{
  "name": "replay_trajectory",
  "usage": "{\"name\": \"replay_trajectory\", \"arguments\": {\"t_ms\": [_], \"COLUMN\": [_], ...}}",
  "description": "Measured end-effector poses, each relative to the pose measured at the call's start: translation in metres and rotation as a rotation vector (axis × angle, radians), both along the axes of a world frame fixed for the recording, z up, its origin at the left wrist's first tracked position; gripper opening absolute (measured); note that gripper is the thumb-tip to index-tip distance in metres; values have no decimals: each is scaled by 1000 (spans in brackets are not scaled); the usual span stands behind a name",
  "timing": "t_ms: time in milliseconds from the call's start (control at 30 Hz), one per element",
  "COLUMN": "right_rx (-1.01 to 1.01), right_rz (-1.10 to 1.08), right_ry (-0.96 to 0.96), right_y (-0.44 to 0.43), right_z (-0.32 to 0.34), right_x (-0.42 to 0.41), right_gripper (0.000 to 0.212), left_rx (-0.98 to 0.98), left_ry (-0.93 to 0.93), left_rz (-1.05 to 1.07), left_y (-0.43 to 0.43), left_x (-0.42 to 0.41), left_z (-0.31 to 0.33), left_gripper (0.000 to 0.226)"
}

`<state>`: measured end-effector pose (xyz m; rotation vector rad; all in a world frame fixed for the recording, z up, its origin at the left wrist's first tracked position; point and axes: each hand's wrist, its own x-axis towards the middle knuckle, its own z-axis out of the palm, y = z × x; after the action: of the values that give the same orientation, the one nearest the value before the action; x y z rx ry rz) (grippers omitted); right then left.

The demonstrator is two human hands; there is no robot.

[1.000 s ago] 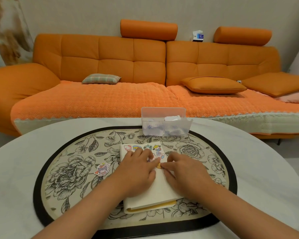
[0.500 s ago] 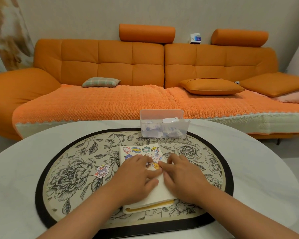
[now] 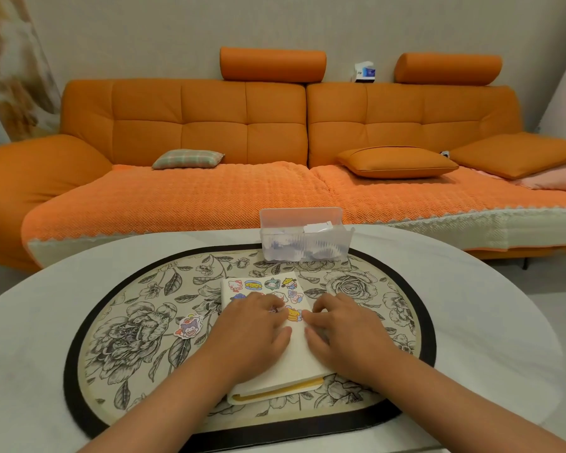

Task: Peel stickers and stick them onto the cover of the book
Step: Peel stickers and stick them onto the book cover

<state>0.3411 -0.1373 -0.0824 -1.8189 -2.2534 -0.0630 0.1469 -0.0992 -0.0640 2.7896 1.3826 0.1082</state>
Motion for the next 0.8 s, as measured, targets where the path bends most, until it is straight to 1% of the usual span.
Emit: {"name": "replay_trajectory", "arguments": {"t_ms": [33, 67, 133, 233, 433, 567, 633, 667, 733, 800], "right_rx": [-2, -9, -45, -79, -71, -91, -93, -84, -59, -34], "right_rz": [3, 5, 14, 40, 50, 50, 39, 34, 36, 49], "right_ry": [-1, -2, -1, -22, -2, -46, -31, -20, -5, 23], "right_y": [0, 0, 0, 1, -1, -3, -1, 1, 6, 11], "right_z": [1, 2, 3, 4, 8, 18, 24, 27, 34, 39], "right_x": [-1, -1, -2, -2, 1, 4, 3, 2, -5, -17], "right_gripper": [53, 46, 39, 40, 41, 39, 39, 40, 41, 41], "left_rx": [5, 10, 13, 14, 45, 27, -9, -36, -87, -86], "left_ry": [37, 65, 89, 99, 93, 69, 31, -12, -162, -311], "left_rz": [0, 1, -1, 4, 10, 14, 6, 6, 16, 50], "left_y": [1, 3, 7, 9, 8, 8, 6, 7, 8, 11], "left_x": [1, 1, 1, 3, 3, 1, -2, -5, -12, -22], "left_z": [-1, -4, -8, -11, -10, -10, -9, -8, -7, -2], "left_gripper": [83, 88, 91, 93, 92, 94, 89, 80, 60, 52]}}
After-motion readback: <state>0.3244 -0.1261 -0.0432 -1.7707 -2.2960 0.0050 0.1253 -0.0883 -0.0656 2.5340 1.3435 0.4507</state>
